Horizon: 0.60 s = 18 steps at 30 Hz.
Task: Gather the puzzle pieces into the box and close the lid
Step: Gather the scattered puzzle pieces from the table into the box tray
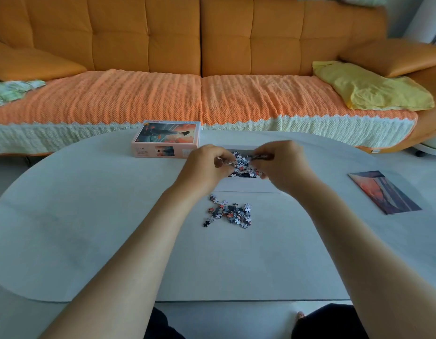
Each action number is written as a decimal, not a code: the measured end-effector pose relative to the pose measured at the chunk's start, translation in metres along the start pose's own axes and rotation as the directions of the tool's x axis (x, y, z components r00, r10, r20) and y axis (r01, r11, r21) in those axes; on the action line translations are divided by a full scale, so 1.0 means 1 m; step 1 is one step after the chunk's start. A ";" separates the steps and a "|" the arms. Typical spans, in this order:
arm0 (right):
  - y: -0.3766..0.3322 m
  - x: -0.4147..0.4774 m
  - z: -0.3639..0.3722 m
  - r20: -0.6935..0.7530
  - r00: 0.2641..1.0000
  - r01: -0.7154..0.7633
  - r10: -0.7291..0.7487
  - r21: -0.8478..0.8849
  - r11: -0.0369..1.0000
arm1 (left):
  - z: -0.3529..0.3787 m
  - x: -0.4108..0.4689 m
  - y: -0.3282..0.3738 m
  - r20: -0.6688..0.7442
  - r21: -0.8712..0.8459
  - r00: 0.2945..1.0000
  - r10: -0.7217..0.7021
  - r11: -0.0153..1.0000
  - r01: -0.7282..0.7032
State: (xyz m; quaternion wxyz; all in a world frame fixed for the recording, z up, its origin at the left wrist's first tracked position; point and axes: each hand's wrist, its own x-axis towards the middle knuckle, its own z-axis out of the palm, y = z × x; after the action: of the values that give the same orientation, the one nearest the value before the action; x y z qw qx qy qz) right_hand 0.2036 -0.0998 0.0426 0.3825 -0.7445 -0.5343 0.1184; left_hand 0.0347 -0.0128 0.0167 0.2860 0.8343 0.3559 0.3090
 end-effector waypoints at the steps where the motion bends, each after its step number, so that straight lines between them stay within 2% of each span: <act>1: 0.002 0.004 0.002 -0.055 0.998 0.029 -0.030 -0.016 0.999 | 0.003 0.006 -0.001 -0.023 0.001 1.000 0.008 1.000 -0.008; 3: 0.009 0.012 0.008 -0.059 0.996 0.053 -0.060 -0.105 0.993 | 0.010 0.014 -0.005 -0.011 0.038 1.000 0.014 0.999 -0.013; 7: 0.026 0.020 0.022 0.146 0.989 0.079 -0.034 -0.316 0.945 | 0.022 0.018 -0.016 0.073 0.202 0.996 0.053 0.977 -0.066; 10: 0.026 0.021 0.020 0.070 0.996 0.079 -0.063 -0.273 0.959 | 0.018 0.016 -0.019 0.050 0.248 0.996 0.076 0.965 -0.086; 13: 0.025 0.014 0.018 0.055 0.988 0.154 -0.144 -0.288 0.945 | 0.016 0.010 -0.018 0.129 0.305 0.985 0.114 0.941 -0.148; 16: 0.026 0.002 0.023 0.205 0.950 0.290 -0.237 -0.288 0.912 | 0.020 0.003 -0.016 0.229 0.405 0.967 0.117 0.892 -0.203; 18: 0.028 -0.002 0.028 0.332 0.922 0.322 -0.201 -0.369 0.872 | 0.020 0.000 -0.017 0.237 0.418 0.966 0.100 0.888 -0.194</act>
State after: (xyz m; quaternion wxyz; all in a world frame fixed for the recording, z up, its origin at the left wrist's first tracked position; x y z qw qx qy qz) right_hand 0.2065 -0.0929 0.0039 0.1470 -0.7039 -0.6929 0.0535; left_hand 0.0420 -0.0076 -0.0074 0.1027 0.9295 0.3195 0.1528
